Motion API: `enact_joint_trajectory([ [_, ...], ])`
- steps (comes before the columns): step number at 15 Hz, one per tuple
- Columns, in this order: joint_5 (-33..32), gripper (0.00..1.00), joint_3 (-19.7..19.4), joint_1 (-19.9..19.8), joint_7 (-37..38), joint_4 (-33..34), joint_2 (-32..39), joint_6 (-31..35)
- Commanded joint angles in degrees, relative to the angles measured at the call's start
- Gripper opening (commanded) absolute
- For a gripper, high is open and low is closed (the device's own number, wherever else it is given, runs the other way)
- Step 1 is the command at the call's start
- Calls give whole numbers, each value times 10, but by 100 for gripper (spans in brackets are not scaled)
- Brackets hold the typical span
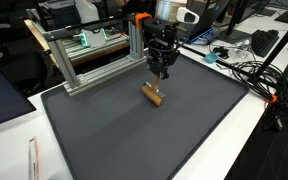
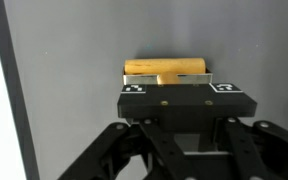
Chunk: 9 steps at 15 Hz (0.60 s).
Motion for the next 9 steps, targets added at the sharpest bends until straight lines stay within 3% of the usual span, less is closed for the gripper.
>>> enact_joint_trajectory([
  [1, 1, 22, 9, 5, -4, 14, 26, -3],
  [9, 12, 22, 20, 4, -15, 13, 26, 6],
])
